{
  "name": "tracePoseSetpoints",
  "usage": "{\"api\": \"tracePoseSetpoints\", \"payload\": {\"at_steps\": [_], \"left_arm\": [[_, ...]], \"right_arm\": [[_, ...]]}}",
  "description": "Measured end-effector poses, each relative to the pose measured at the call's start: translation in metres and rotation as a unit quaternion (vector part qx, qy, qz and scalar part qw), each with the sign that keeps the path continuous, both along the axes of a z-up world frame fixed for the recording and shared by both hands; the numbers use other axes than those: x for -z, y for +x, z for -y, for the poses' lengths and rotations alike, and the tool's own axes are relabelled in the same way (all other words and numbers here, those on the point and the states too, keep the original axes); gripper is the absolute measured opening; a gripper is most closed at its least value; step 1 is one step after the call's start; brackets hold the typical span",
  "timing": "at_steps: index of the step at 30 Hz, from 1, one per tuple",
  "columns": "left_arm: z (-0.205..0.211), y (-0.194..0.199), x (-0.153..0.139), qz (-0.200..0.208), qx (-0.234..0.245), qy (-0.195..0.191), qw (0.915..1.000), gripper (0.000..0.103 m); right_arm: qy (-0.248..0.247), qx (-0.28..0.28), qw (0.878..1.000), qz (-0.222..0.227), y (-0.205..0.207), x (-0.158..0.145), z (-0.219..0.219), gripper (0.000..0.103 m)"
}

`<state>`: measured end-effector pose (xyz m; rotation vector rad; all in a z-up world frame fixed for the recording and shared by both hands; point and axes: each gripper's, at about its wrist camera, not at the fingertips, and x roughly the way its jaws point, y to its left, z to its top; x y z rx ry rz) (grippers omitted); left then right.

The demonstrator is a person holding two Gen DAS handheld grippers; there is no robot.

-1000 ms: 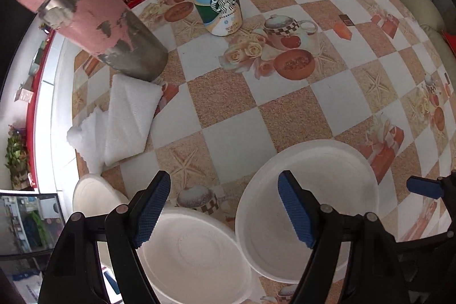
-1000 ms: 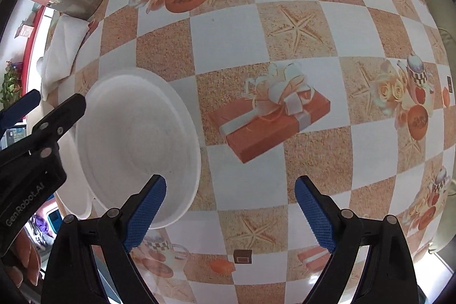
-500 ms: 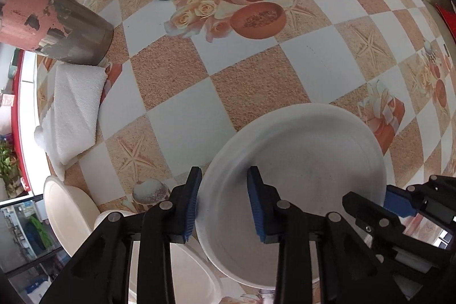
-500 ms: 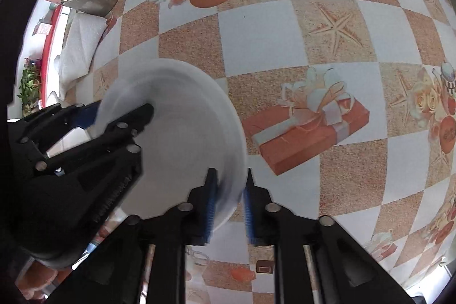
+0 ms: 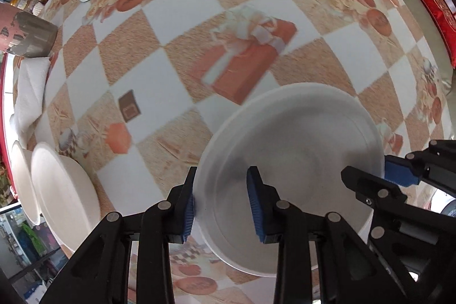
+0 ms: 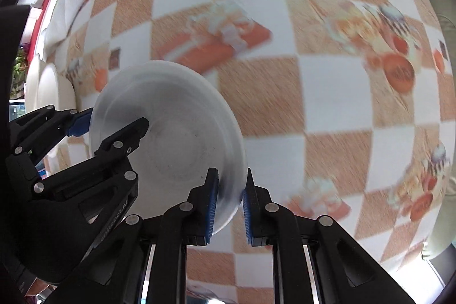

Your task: Organize plates and bowls

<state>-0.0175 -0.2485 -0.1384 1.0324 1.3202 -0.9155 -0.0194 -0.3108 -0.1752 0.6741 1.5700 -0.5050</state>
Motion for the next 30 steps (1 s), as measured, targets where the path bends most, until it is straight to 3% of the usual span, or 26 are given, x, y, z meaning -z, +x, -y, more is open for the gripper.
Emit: {"api": "tracePoseSetpoints", "payload": {"at_steps": [8, 15, 17, 19, 20, 24, 25, 27, 30], "left_arm": [[-0.004, -0.070, 0.003, -0.029, 0.037, 0.001, 0.9989, 0.039], [-0.007, -0.102, 0.002, -0.035, 0.064, -0.006, 0.9974, 0.040], [-0.009, -0.112, 0.001, -0.035, 0.065, -0.010, 0.9972, 0.046], [-0.019, -0.115, -0.003, -0.026, 0.061, -0.013, 0.9977, 0.070], [-0.034, -0.109, -0.009, -0.019, 0.056, -0.021, 0.9980, 0.075], [-0.058, -0.090, -0.022, -0.013, 0.051, -0.044, 0.9976, 0.081], [-0.063, -0.086, -0.024, -0.015, 0.049, -0.045, 0.9977, 0.081], [-0.076, -0.080, -0.029, -0.019, 0.046, -0.045, 0.9977, 0.081], [-0.103, -0.061, -0.039, -0.029, 0.039, -0.049, 0.9976, 0.081]], "right_arm": [[-0.008, 0.032, 0.999, -0.036, -0.056, 0.006, -0.010, 0.018], [-0.018, 0.050, 0.997, -0.053, -0.064, 0.015, -0.021, 0.018], [-0.020, 0.056, 0.997, -0.051, -0.071, 0.015, -0.018, 0.018], [-0.020, 0.056, 0.997, -0.042, -0.071, 0.016, -0.018, 0.018], [-0.024, 0.054, 0.997, -0.040, -0.070, 0.015, -0.019, 0.018], [-0.044, 0.061, 0.996, -0.044, -0.073, 0.015, -0.025, 0.020], [-0.051, 0.063, 0.996, -0.046, -0.077, 0.012, -0.022, 0.026], [-0.070, 0.069, 0.994, -0.048, -0.081, 0.007, -0.011, 0.080], [-0.094, 0.069, 0.993, -0.035, -0.077, -0.006, -0.008, 0.082]]}}
